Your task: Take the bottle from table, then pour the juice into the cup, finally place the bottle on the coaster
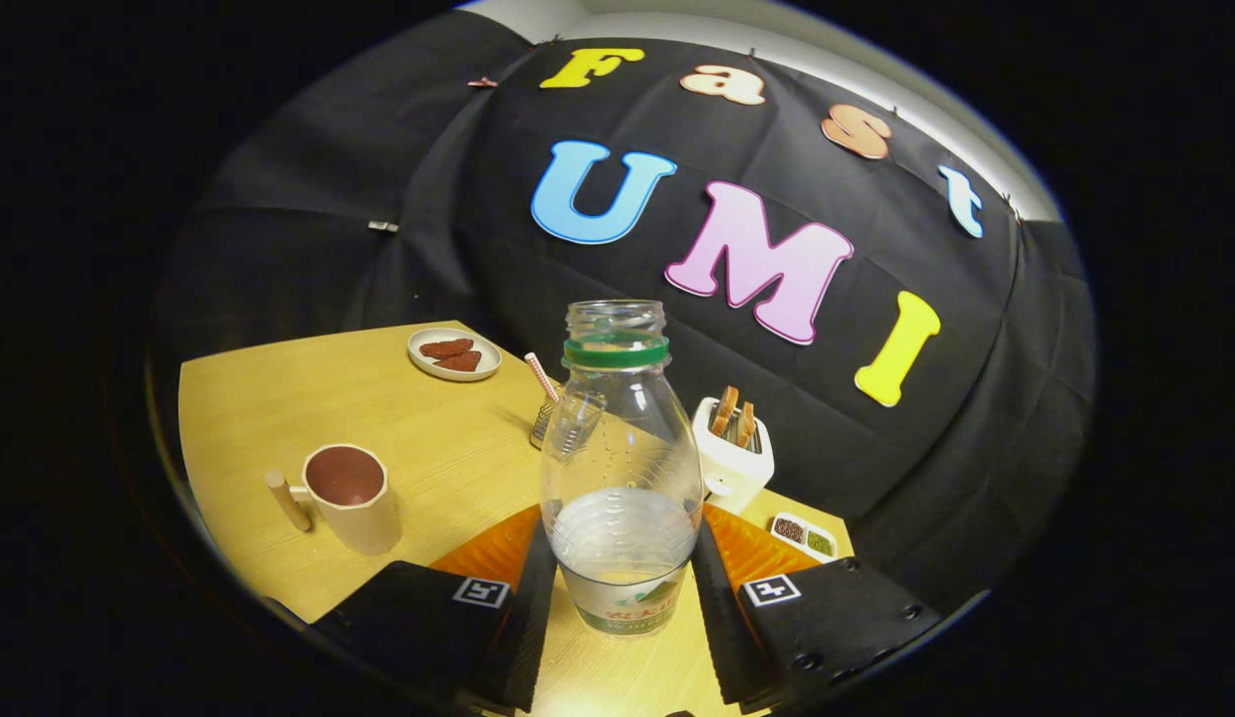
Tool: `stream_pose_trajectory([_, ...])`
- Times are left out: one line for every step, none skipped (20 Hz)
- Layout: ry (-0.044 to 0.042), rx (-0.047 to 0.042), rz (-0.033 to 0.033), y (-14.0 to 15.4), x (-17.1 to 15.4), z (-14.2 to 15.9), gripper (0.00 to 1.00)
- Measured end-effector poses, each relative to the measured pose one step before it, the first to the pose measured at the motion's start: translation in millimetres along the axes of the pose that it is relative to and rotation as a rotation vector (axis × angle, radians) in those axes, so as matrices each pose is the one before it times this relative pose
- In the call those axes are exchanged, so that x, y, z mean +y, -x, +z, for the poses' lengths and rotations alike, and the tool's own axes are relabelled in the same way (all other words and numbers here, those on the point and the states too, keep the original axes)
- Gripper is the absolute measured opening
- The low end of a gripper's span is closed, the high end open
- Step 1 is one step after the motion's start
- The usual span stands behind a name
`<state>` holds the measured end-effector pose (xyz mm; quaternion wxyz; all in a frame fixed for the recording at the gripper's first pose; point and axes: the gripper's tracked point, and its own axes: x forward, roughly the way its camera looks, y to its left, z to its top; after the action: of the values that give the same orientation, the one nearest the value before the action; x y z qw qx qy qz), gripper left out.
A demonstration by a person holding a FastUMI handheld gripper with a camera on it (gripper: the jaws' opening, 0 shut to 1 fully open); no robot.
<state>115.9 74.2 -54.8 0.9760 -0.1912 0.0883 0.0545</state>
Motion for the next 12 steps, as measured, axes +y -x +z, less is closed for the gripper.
stream_pose_trajectory([0.03855, 0.00484, 0.00267, -2.04, 5.96, 1.86, 0.69])
stream_pose_trajectory([0.03635, 0.00155, 0.00104, -0.64, 5.75, 1.47, 0.69])
stream_pose_trajectory([0.03036, -0.00127, 0.00354, -1.1, 6.92, 2.44, 0.69])
stream_pose_trajectory([0.0274, -0.00194, 0.00442, -1.42, 6.63, 1.5, 0.7])
stream_pose_trajectory([0.03039, 0.00186, 0.00249, -1.77, 6.24, 0.85, 0.7])
stream_pose_trajectory([0.03155, 0.00628, 0.00015, -2.2, 4.17, 0.34, 0.7])
stream_pose_trajectory([0.02975, 0.00805, -0.00003, -1.85, 3.78, -0.57, 0.69])
stream_pose_trajectory([0.03027, 0.00866, -0.00242, -0.76, 3.06, -0.66, 0.7])
stream_pose_trajectory([0.03283, 0.00542, -0.00334, -0.37, 2.83, -0.73, 0.69])
stream_pose_trajectory([0.0334, 0.00267, -0.00439, -2.11, 2.7, 1.23, 0.7])
stream_pose_trajectory([0.0333, 0.00247, -0.00184, -2.27, 1.66, 0.67, 0.7])
stream_pose_trajectory([0.03132, 0.00043, 0.0014, -1.36, 3.12, 0.37, 0.7])
